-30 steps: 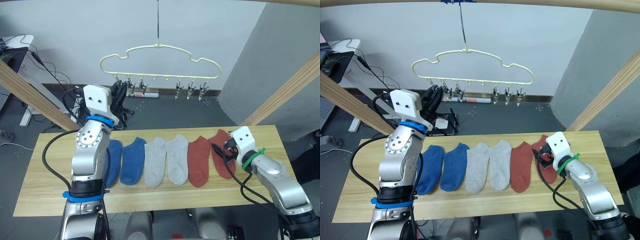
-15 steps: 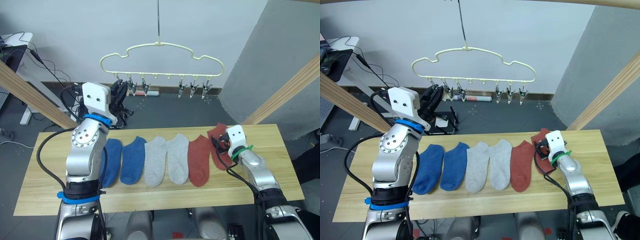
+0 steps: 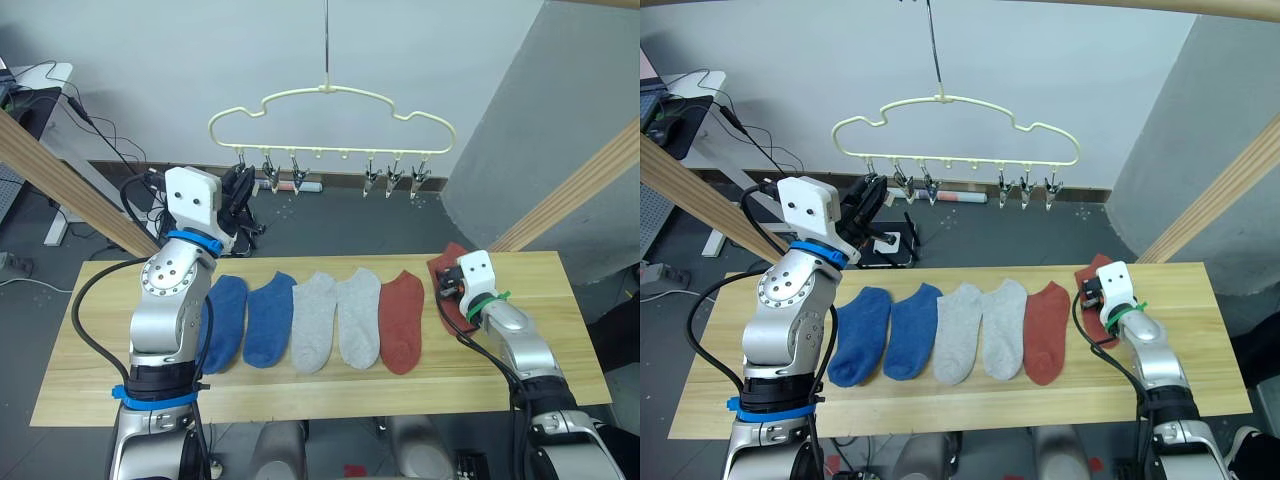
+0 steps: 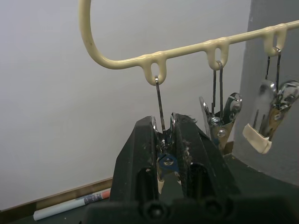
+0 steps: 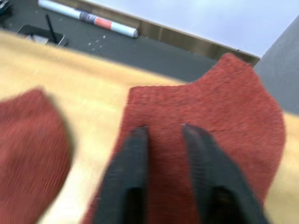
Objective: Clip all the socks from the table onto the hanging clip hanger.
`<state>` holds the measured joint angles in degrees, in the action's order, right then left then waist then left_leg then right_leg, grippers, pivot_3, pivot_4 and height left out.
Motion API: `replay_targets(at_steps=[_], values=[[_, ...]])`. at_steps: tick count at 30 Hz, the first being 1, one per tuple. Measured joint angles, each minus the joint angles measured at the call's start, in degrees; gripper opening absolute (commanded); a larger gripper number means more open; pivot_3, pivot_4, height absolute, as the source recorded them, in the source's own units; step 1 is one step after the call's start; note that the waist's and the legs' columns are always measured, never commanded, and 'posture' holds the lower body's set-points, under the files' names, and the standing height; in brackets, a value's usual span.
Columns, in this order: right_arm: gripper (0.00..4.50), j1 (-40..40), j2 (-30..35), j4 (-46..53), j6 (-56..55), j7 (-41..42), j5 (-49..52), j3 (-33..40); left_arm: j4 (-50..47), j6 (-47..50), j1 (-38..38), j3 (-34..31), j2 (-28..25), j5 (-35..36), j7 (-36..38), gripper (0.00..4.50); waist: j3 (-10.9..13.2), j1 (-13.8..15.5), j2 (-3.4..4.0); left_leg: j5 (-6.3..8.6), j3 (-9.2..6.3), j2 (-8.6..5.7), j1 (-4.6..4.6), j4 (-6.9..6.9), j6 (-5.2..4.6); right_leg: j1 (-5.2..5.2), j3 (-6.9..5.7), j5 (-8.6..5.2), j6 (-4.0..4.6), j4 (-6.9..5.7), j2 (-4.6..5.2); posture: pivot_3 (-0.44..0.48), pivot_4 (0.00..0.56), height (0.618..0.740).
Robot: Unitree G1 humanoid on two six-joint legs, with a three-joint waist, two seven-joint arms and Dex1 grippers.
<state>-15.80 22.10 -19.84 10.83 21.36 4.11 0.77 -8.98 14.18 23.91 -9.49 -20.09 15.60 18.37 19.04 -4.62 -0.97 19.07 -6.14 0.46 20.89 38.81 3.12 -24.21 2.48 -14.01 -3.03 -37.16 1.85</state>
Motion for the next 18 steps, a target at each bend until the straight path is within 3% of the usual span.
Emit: replay_targets(at_steps=[8,12,18], values=[[0.00,6.3,2.2,8.9,3.6,3.4,0.0,0.2,-1.2,0.6,-1.2,0.0,0.0,1.1,1.2,0.22,0.0,-0.1,0.00,0.00,-0.02,0.02,-0.02,0.00,0.01,0.00,-0.01,0.00,-0.01,-0.04,-0.03,-0.132,0.356,0.740],[0.98,9.9,2.5,13.2,3.7,5.1,0.8,0.3,-2.0,0.7,-1.3,0.0,-0.3,1.2,1.2,0.22,0.0,-0.1,0.01,-0.07,0.02,0.01,-0.01,-0.01,0.14,-0.02,0.02,0.00,-0.01,-0.02,-0.03,-0.129,0.358,0.740],[3.18,12.0,4.3,20.6,2.8,6.8,1.6,0.3,-2.2,1.0,-1.5,0.0,-0.5,1.3,1.2,0.22,0.1,-0.1,0.03,-0.08,0.01,0.02,-0.01,-0.02,0.14,-0.03,0.00,0.00,-0.03,-0.02,-0.06,-0.132,0.361,0.740]])
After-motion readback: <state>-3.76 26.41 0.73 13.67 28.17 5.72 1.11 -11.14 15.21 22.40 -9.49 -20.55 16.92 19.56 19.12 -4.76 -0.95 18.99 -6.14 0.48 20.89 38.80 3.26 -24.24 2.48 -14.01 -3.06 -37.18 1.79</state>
